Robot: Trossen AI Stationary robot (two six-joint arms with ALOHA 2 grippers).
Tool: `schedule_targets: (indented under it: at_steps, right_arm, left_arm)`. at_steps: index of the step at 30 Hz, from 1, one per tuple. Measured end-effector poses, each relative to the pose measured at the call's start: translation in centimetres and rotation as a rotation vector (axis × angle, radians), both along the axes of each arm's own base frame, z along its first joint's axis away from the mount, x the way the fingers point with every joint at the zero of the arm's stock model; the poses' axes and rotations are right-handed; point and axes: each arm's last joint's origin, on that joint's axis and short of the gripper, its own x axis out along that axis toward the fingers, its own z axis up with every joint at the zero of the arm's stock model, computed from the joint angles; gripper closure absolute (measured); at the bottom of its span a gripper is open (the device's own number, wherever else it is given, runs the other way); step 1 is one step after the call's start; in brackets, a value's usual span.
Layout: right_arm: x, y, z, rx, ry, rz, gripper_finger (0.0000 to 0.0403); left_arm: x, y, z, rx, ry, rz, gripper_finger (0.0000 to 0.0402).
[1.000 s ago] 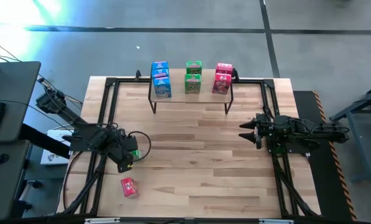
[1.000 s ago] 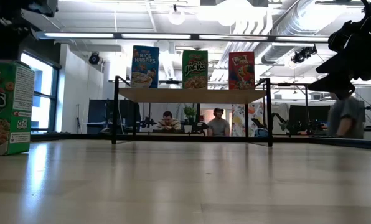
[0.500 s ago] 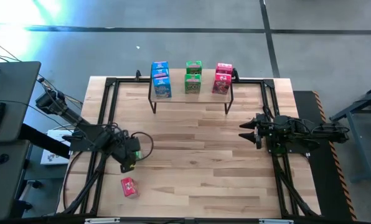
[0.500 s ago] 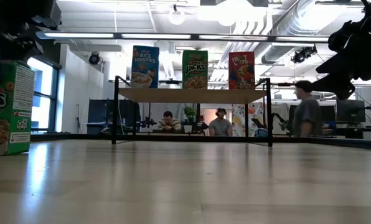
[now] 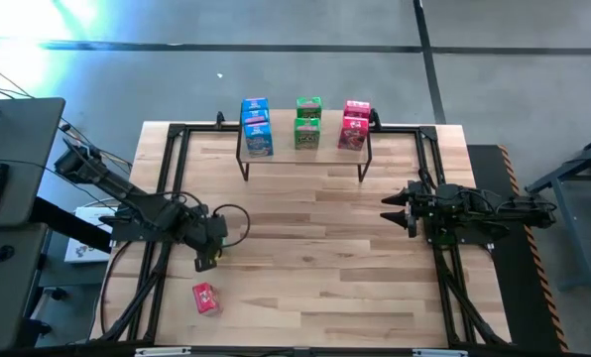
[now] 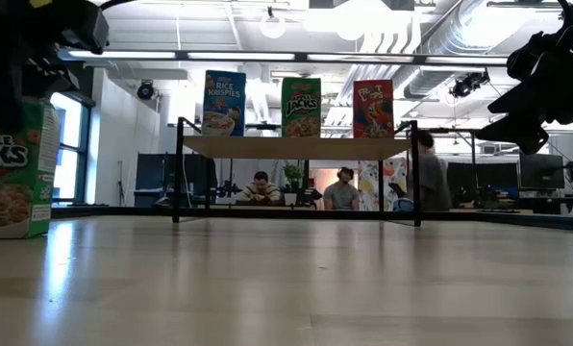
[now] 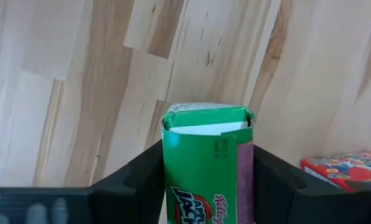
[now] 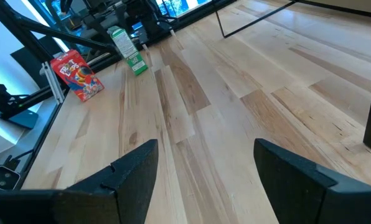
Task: Stack cereal on shelf
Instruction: Put the green cereal box on the shelf aligned with the other green cereal boxes
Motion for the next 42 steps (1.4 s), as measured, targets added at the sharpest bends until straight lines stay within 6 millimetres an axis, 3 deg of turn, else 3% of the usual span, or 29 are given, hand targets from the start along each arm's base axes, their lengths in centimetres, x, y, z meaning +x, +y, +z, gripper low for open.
schedule_targets:
  at_steps: [14,24,42]
  right_arm:
    - [0.0,0.0,0.0,0.0,0.0,0.0,0.0146]
    - [0.0,0.0,0.0,0.0,0.0,0.0,0.0146]
    - [0.0,0.0,0.0,0.0,-0.001,0.0,0.0146]
  left_arm:
    - [0.6,1.6,0.4,-0.031,-0.003,-0.038,0.0232]
    - [1.0,2.4,0.6,-0.034,-0.019,-0.061,0.0279]
    - [3.8,6.6,9.2,0.099,-0.276,-0.196,0.0279]
